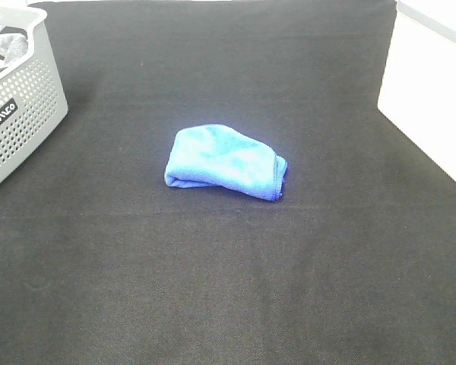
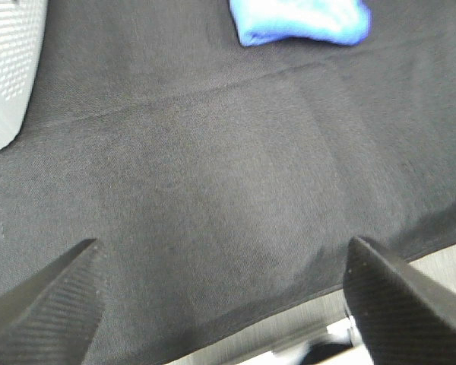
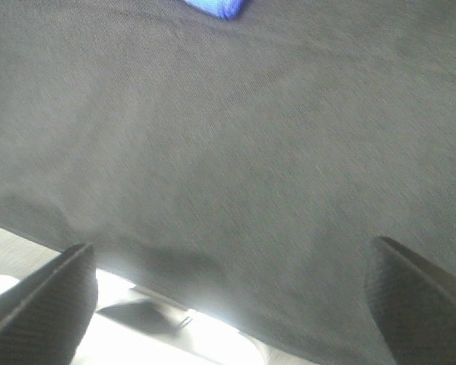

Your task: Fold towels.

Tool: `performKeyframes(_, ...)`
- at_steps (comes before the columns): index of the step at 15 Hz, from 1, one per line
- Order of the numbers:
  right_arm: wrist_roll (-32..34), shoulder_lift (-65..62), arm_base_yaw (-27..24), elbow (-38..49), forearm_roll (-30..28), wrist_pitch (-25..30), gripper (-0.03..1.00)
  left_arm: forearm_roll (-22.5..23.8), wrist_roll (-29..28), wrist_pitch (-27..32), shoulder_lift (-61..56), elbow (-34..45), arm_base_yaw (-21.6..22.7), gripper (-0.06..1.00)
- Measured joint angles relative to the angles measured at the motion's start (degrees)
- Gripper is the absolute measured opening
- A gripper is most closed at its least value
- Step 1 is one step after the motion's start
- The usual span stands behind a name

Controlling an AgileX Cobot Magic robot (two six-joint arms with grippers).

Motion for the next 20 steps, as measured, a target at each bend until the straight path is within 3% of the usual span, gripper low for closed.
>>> performKeyframes(2, 0.0, -9.34, 0.0, 4.18, -2.41, 0.0, 0.89, 0.0, 1.72, 0.0, -13.29, 6.7, 0.0, 0.8)
performKeyframes(6, 0.0, -23.72, 0.0, 9.97, -9.05, 0.06, 0.89, -0.29, 6.82, -0.86, -25.32, 15.99, 0.0, 0.8)
performKeyframes(11, 1.09, -25.73, 0.0, 12.43, -10.71, -2.23, 0.89, -3.55, 12.72, -7.73, -25.84, 19.94, 0.0, 0.8)
performKeyframes(20, 1.6, -25.73, 0.0, 12.43, -11.06, -2.35, 0.89, -4.47, 13.87, -8.19, -25.84, 20.34, 0.0, 0.8)
